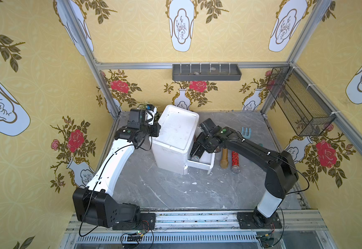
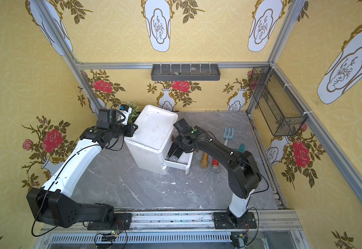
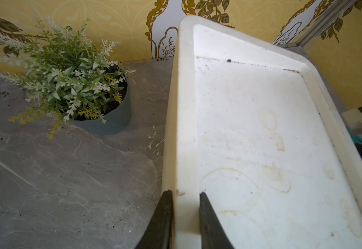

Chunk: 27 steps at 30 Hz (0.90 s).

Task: Take the microphone out of the drawer
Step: Pick up the microphone from the drawer.

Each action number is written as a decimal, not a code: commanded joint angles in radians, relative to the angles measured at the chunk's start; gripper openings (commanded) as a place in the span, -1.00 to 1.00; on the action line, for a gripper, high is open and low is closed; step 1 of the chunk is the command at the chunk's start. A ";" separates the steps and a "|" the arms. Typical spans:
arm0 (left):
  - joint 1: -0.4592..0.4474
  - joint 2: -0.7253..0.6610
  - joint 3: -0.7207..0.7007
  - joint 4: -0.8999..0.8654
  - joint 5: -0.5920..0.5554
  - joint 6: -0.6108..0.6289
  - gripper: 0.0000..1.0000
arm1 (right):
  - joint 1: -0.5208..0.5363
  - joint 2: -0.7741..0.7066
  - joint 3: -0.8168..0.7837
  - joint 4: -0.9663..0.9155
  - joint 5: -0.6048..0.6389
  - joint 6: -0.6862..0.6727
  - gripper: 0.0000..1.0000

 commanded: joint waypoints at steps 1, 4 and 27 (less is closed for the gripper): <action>0.001 0.013 -0.013 -0.065 -0.001 -0.049 -0.68 | 0.004 0.000 -0.001 -0.035 -0.011 0.019 0.04; 0.001 0.014 -0.013 -0.066 0.001 -0.049 -0.69 | 0.007 -0.008 -0.012 -0.048 -0.008 0.026 0.04; 0.001 0.014 -0.014 -0.066 -0.002 -0.043 -0.68 | 0.007 0.085 -0.025 0.002 0.002 0.028 0.03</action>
